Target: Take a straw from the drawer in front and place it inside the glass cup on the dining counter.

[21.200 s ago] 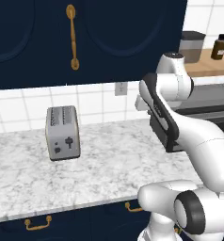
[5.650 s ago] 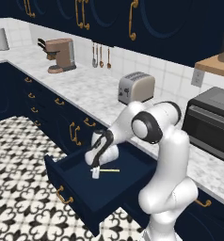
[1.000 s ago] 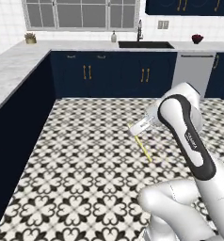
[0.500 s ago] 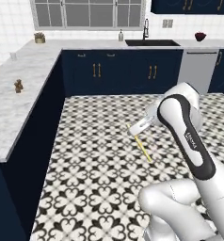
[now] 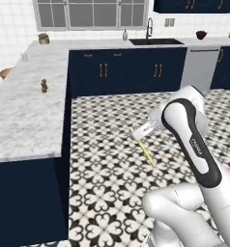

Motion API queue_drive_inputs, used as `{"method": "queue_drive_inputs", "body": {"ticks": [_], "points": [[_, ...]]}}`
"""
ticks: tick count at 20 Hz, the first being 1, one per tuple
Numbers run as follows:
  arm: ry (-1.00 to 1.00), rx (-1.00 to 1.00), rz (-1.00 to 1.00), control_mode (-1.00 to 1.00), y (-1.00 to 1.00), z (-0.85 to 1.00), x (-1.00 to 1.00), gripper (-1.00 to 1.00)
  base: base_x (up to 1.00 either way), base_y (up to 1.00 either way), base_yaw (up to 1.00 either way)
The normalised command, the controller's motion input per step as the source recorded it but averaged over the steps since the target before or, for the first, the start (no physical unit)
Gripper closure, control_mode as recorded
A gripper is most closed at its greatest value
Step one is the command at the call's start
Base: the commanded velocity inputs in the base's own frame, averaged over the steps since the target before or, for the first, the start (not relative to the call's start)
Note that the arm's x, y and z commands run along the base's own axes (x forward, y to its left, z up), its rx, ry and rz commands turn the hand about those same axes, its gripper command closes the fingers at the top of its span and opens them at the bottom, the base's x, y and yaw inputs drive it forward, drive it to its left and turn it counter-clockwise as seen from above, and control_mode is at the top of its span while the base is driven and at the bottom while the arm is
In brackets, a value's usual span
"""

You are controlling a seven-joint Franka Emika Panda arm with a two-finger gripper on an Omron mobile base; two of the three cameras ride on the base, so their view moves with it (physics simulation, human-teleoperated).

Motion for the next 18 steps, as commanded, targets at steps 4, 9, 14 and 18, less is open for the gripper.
{"method": "queue_drive_inputs", "body": {"ticks": [4,9,14,18], "points": [[0.0,0.0,0.0,1.0,0.0,0.0,0.0,1.0,-0.09,1.0,-0.21],[0.0,0.0,0.0,1.0,0.0,0.0,0.0,1.0,-0.06,1.0,-0.21],[0.0,0.0,0.0,1.0,0.0,0.0,0.0,1.0,-0.07,1.0,-0.21],[0.0,0.0,0.0,1.0,0.0,0.0,0.0,1.0,-0.13,1.0,-0.21]]}}
